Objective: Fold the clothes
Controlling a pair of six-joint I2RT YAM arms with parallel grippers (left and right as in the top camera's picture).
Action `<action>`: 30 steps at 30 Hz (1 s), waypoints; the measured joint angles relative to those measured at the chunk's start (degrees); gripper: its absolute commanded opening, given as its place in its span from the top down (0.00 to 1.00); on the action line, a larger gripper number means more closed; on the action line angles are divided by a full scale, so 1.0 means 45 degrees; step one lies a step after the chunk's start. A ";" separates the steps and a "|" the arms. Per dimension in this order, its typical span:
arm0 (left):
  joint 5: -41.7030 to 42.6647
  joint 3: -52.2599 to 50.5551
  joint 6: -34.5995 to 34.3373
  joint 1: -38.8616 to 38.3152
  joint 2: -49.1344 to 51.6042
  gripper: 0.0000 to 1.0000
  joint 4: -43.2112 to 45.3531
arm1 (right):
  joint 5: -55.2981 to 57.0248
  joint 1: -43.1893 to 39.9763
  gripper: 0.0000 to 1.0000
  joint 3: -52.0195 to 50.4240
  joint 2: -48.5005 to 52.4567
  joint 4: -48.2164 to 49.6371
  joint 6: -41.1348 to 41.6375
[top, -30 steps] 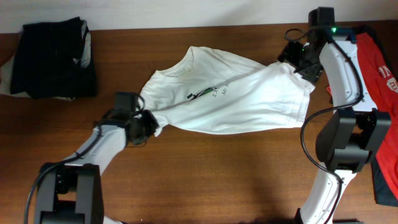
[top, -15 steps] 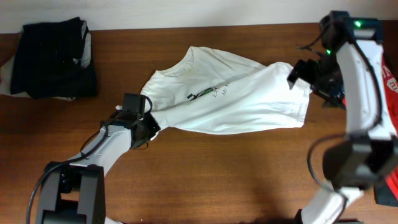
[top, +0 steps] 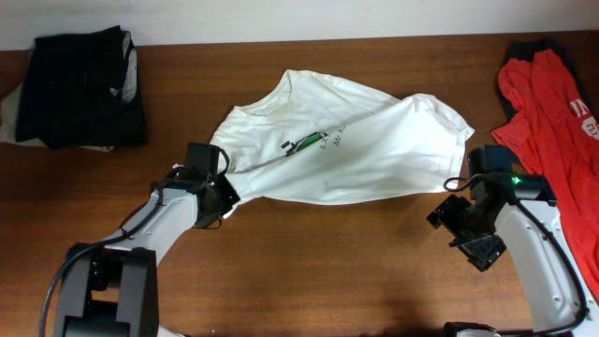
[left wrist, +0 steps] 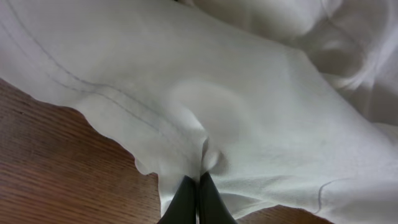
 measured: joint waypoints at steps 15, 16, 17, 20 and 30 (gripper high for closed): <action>-0.0005 0.0000 0.0000 0.0000 0.0000 0.99 -0.0073 | -0.0913 0.0000 0.24 -0.0981 0.3279 0.6484 -0.1137; -0.0005 0.0000 0.0000 0.0000 0.0000 0.99 -0.0073 | -0.0913 0.0000 0.24 -0.0981 0.3905 0.7038 -0.1239; -0.0005 0.0000 0.0000 0.0000 0.0000 0.99 -0.0063 | -0.0903 0.0000 0.24 -0.0981 0.4269 0.7329 -0.1336; -0.0053 0.0000 0.0005 0.0000 0.0000 0.99 -0.0073 | -0.0908 0.0000 0.24 -0.0617 0.4629 0.7932 -0.1593; -0.0102 0.0000 0.0005 0.0000 0.0000 0.99 -0.0073 | -0.0903 0.0000 0.61 -0.0534 0.4983 0.9500 -0.2132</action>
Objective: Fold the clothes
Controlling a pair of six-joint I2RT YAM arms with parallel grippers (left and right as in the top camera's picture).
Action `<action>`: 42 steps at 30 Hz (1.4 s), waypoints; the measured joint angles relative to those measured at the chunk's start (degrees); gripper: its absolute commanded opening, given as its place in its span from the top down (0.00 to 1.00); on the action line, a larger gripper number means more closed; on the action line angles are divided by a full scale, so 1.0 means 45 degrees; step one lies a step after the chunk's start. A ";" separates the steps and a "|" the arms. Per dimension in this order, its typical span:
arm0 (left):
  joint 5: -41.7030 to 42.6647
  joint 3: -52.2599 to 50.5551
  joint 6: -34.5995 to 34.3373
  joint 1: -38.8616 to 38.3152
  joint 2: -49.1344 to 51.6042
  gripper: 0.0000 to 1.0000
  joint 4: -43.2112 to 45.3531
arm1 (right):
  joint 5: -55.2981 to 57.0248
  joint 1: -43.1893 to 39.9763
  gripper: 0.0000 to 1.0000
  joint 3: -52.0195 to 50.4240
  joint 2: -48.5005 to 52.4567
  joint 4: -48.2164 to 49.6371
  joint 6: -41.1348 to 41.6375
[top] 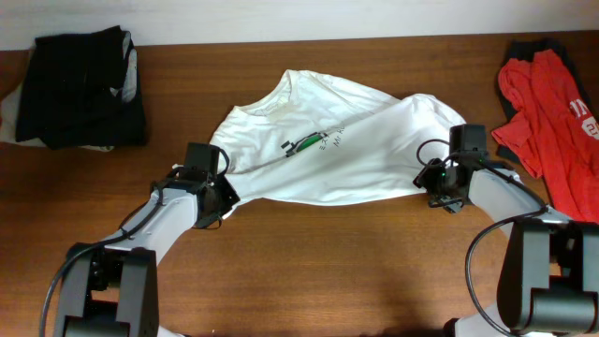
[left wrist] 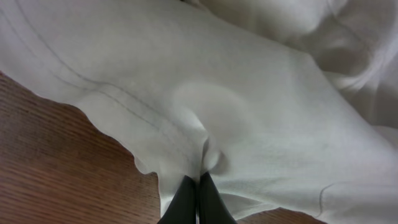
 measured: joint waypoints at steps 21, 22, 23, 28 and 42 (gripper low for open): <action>-0.1248 0.0049 0.0554 -0.0005 -0.5382 0.99 -0.2307 | 0.0389 -0.0010 0.63 0.4337 -0.0374 -0.6824 0.0262; -0.1273 0.0049 0.0593 -0.0005 -0.5333 0.99 -0.2346 | 0.0374 -0.0010 0.65 0.4352 -0.0131 -0.6931 0.0219; -0.1277 0.0049 0.0617 -0.0005 -0.5183 0.99 -0.2361 | 0.0287 -0.0010 0.66 0.4352 0.0175 -0.7203 0.0160; -0.1282 0.0049 0.0646 -0.0005 -0.3866 0.99 -0.2317 | -0.0398 0.1205 0.65 0.4095 0.0466 -0.8374 -0.0709; -0.1287 0.0049 0.0685 -0.0005 -0.3259 0.99 -0.2254 | 0.0073 0.2171 0.52 0.1452 0.0486 -0.5901 0.0233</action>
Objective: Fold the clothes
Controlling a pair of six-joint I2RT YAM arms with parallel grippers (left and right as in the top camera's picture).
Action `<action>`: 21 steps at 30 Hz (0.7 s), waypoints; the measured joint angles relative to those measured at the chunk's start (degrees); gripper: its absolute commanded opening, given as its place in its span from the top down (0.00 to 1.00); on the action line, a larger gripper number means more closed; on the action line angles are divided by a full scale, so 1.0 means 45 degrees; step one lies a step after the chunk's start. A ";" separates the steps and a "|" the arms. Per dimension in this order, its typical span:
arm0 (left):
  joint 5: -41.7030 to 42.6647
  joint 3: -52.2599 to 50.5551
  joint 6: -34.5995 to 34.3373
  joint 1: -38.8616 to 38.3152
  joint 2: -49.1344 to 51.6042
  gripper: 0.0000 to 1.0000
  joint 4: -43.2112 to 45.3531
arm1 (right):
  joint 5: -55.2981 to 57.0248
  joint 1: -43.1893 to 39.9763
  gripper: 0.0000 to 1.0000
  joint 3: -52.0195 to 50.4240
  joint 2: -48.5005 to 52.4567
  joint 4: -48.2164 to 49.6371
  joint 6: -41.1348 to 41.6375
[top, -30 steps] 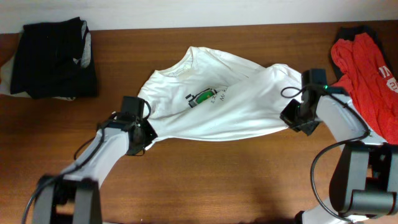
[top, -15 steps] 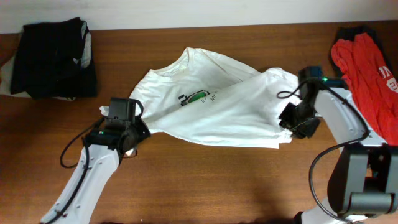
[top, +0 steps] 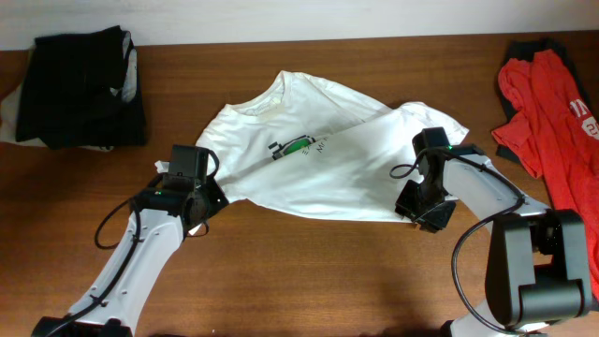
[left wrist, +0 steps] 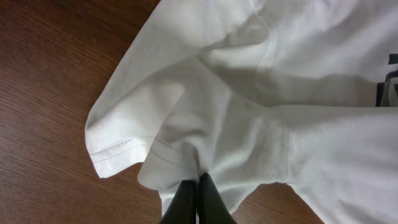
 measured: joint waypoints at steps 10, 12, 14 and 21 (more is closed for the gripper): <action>0.0000 0.0000 0.0000 0.0000 0.0000 0.99 0.0010 | 0.0461 0.0000 0.52 -0.0636 -0.0010 0.0869 0.0005; 0.0000 0.0000 0.0000 0.0000 0.0000 0.99 0.0015 | 0.0457 0.0000 0.52 -0.0641 -0.0015 0.0928 -0.0019; -0.0039 0.0000 0.0000 0.0000 0.0000 0.99 0.0005 | 0.0457 0.0000 0.58 -0.0646 -0.0015 0.1001 -0.0005; -0.0083 0.0000 0.0000 0.0000 0.0000 0.99 0.0005 | 0.0165 0.0005 0.89 -0.0729 -0.0034 0.1530 0.0005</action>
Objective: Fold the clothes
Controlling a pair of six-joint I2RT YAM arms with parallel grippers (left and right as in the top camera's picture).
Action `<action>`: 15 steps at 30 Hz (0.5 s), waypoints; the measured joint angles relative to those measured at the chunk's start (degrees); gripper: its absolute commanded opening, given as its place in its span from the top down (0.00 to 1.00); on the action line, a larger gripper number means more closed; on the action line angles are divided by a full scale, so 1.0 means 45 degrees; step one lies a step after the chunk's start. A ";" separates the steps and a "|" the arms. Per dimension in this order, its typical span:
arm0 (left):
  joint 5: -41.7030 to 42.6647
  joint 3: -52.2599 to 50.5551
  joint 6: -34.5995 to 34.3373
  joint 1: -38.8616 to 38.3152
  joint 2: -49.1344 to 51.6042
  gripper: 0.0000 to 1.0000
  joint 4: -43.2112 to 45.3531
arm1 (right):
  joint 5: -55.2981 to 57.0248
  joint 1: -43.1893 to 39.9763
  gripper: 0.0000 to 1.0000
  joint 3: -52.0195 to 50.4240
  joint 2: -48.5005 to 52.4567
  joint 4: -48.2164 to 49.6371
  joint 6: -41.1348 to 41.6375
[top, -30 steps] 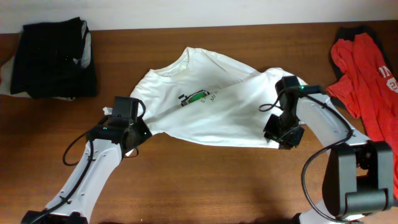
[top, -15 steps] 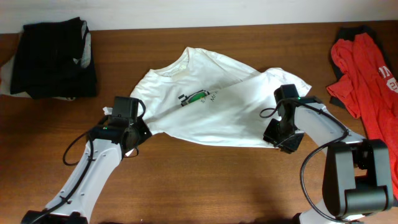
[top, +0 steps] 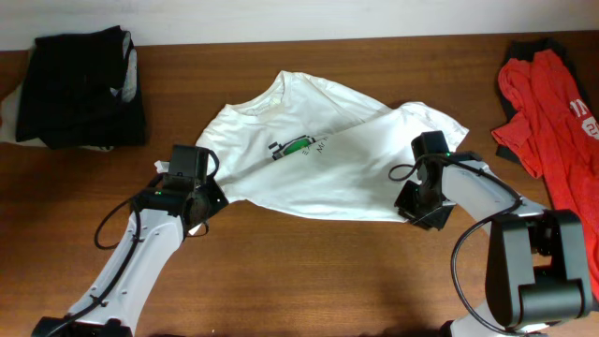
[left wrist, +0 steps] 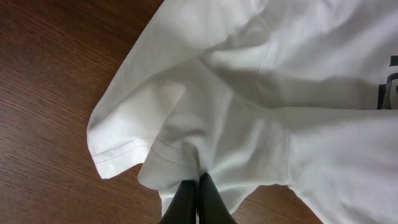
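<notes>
A white T-shirt (top: 328, 173) with a small green print lies spread across the middle of the table. My left gripper (left wrist: 199, 182) is shut on a bunched fold by the shirt's left sleeve (left wrist: 124, 140), at the lower left corner of the cloth (top: 198, 204). My right gripper (top: 418, 204) sits at the shirt's lower right corner, and the hem runs straight between the two grippers. The wrist hides its fingertips, but the corner is drawn to it.
A pile of black clothes (top: 84, 89) lies at the back left. A red garment (top: 552, 108) lies along the right edge. Bare brown table (top: 309, 271) stretches in front of the shirt.
Almost nothing: the right wrist has turned slightly at the shirt's lower right corner. The left gripper still pinches the same fold and the shirt lies as before.
At first the left gripper was shut on the shirt's left edge and the right gripper stood off the cloth. Then the right gripper was at the shirt's right edge. Later both arms and the shirt had shifted left, the lower right corner drawn down, as now.
</notes>
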 measured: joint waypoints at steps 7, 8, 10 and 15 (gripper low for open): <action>0.0000 0.0000 0.0000 0.0000 0.0000 0.99 0.0000 | -0.0102 -0.0005 0.96 -0.0010 -0.0019 0.0219 0.0126; 0.0000 0.0000 0.0010 0.0000 0.0000 0.99 -0.0005 | -0.0097 -0.0005 0.96 -0.0010 -0.0024 0.0185 0.0238; 0.0000 0.0000 0.0058 0.0000 -0.0005 0.99 -0.0121 | -0.0078 -0.0005 0.96 -0.0010 -0.0058 0.0049 0.0325; 0.0000 0.0000 0.0680 0.0000 -0.1049 0.99 -0.0457 | 0.0155 -0.0248 0.96 -0.0073 -0.1384 -0.1846 0.0427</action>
